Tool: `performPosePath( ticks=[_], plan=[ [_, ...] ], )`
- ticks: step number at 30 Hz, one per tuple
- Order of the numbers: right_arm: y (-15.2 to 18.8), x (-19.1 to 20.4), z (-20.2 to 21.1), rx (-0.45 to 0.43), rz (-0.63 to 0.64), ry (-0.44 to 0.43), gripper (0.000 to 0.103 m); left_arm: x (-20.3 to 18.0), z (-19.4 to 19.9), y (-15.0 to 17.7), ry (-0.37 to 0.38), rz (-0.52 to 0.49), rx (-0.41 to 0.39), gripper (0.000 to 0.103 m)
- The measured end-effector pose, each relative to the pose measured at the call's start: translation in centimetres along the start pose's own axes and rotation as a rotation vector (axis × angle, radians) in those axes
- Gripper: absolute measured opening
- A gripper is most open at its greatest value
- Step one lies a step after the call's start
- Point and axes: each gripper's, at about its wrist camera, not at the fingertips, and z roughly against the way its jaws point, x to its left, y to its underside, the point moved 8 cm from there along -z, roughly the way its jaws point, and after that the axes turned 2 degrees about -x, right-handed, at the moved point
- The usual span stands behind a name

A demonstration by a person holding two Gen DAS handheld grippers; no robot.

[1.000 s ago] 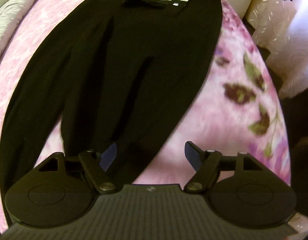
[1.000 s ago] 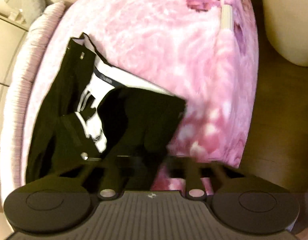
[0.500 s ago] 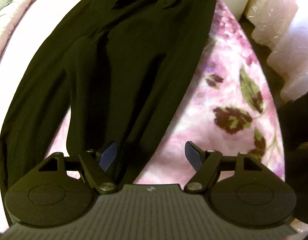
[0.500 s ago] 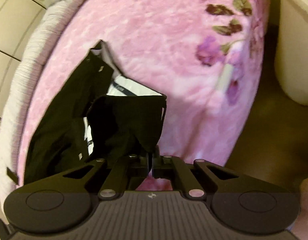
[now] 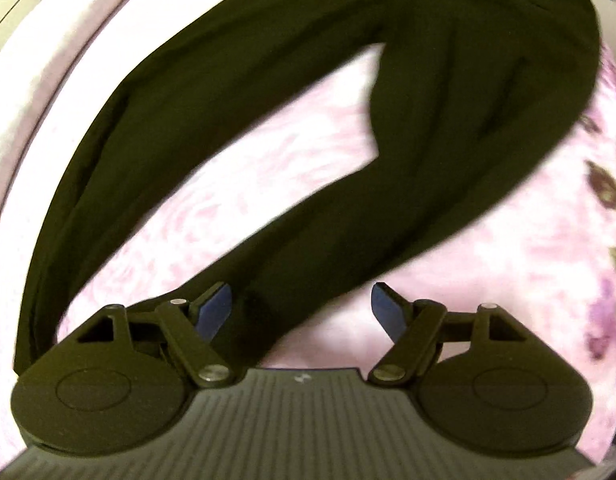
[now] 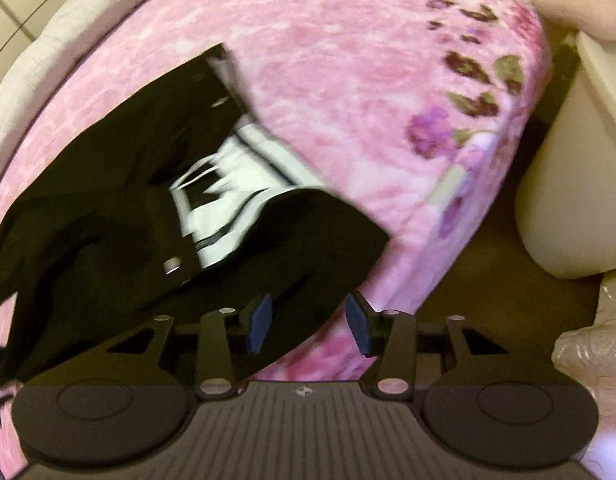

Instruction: Fold clothes

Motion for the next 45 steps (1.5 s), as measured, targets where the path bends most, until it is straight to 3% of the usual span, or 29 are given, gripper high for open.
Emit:
performPosePath(
  ticks=[2,3,4,8,9,10,11,12,18,21,24,27,29,30,31,33,36,38,39,41,45],
  plan=[
    [0.6,1.9,0.0,0.006,0.028,-0.01,0.046,2.0,-0.6,0.5,0.006,0.024,0.003,0.06],
    [0.9,3.2,-0.2,0.014,0.049,-0.022,0.046,3.1,-0.5,0.9,-0.004,0.034,0.001,0.05],
    [1.3,4.7,-0.5,0.021,0.077,-0.037,0.046,4.4,-0.1,1.4,-0.027,0.051,-0.002,0.049],
    [3.1,11.7,-1.8,0.051,0.251,-0.115,0.046,9.7,1.5,3.8,-0.117,0.119,-0.012,0.053],
    [3.6,13.7,-2.1,0.057,0.301,-0.14,0.047,11.0,1.9,4.4,-0.14,0.135,-0.014,0.059],
    [4.2,15.8,-2.4,0.06,0.356,-0.167,0.048,12.3,2.3,5.0,-0.162,0.152,-0.017,0.073],
    [4.9,17.9,-2.6,0.061,0.415,-0.191,0.048,13.7,2.7,5.5,-0.185,0.169,-0.019,0.075],
    [5.5,19.8,-2.9,0.062,0.472,-0.213,0.049,15.0,3.1,6.1,-0.208,0.186,-0.022,0.07],
    [11.4,30.6,-3.9,0.064,0.879,-0.35,0.054,22.9,5.7,9.8,-0.343,0.287,-0.036,0.07],
    [14.5,33.6,-4.7,0.083,1.019,-0.389,0.055,23.3,6.2,16.1,-0.331,0.37,0.03,0.071],
    [16.4,35.2,-5.6,0.114,1.076,-0.404,0.056,21.0,5.2,19.6,-0.288,0.249,0.071,0.072],
    [16.8,35.8,-6.5,0.146,1.075,-0.39,0.056,18.7,2.6,19.9,-0.252,0.058,0.106,0.07],
    [16.9,36.2,-7.0,0.159,1.078,-0.376,0.057,18.0,0.9,19.5,-0.203,-0.017,0.141,0.043],
    [16.7,36.3,-7.1,0.159,1.082,-0.366,0.057,18.5,0.2,19.2,-0.183,-0.035,0.155,0.021],
    [16.4,36.3,-7.3,0.157,1.086,-0.355,0.057,20.0,0.3,18.4,-0.192,-0.015,0.134,0.016],
    [15.8,36.4,-7.4,0.149,1.089,-0.335,0.057,23.8,1.1,16.5,-0.231,0.059,0.061,0.017],
    [15.0,36.5,-7.2,0.128,1.08,-0.315,0.057,31.5,5.2,14.1,-0.401,0.278,-0.082,0.018],
    [14.5,36.6,-7.1,0.119,1.074,-0.307,0.059,35.9,8.4,13.9,-0.504,0.428,-0.176,0.055],
    [14.2,36.6,-7.0,0.115,1.07,-0.303,0.06,36.8,9.5,14.3,-0.522,0.477,-0.204,0.079],
    [13.8,36.6,-6.9,0.106,1.064,-0.295,0.061,37.5,10.8,15.7,-0.526,0.55,-0.218,0.081],
    [14.9,37.0,-7.1,0.103,1.115,-0.31,0.061,33.6,8.1,20.1,-0.408,0.554,-0.095,0.081]
  ],
)
